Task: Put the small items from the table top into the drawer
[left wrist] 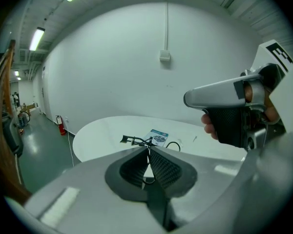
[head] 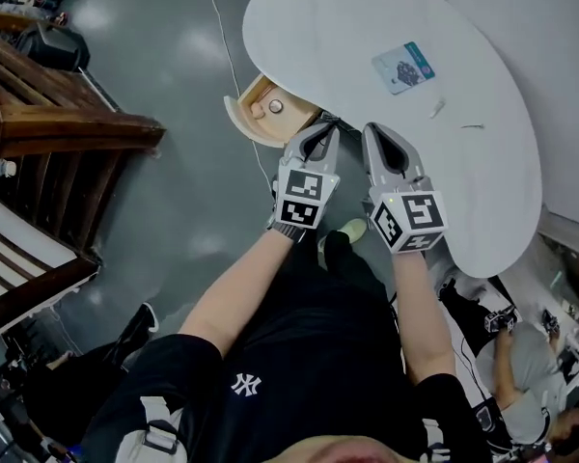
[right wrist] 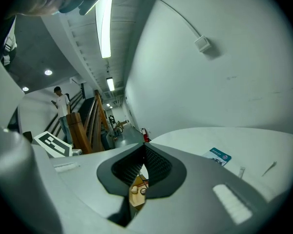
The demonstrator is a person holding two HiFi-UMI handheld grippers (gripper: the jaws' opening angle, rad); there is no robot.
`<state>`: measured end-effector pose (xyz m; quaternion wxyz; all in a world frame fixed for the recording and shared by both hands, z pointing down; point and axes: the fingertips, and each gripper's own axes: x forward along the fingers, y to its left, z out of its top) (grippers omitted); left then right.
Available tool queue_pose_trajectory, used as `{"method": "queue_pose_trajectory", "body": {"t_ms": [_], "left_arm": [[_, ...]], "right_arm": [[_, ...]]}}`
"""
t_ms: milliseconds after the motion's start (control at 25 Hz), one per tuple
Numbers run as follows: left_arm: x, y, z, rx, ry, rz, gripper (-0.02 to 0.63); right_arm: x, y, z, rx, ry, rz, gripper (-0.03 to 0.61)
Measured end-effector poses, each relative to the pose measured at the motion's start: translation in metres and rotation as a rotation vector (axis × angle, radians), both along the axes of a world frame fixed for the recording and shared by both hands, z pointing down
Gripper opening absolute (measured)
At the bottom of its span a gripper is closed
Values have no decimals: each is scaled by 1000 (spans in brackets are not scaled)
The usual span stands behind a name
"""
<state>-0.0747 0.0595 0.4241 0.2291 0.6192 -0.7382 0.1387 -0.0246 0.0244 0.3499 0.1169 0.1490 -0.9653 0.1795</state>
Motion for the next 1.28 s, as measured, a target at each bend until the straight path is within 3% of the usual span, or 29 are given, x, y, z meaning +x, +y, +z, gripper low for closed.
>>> {"method": "queue_pose_trajectory", "body": {"t_ms": [640,1280], "left_arm": [[-122,39,96,-136,55,-96,18],[-165,44,196,-279,144,-129,18]], "right_arm": [[-129,20,72,-80,63,-108,23],[-172,17,133,-129,137,-119,23]]}}
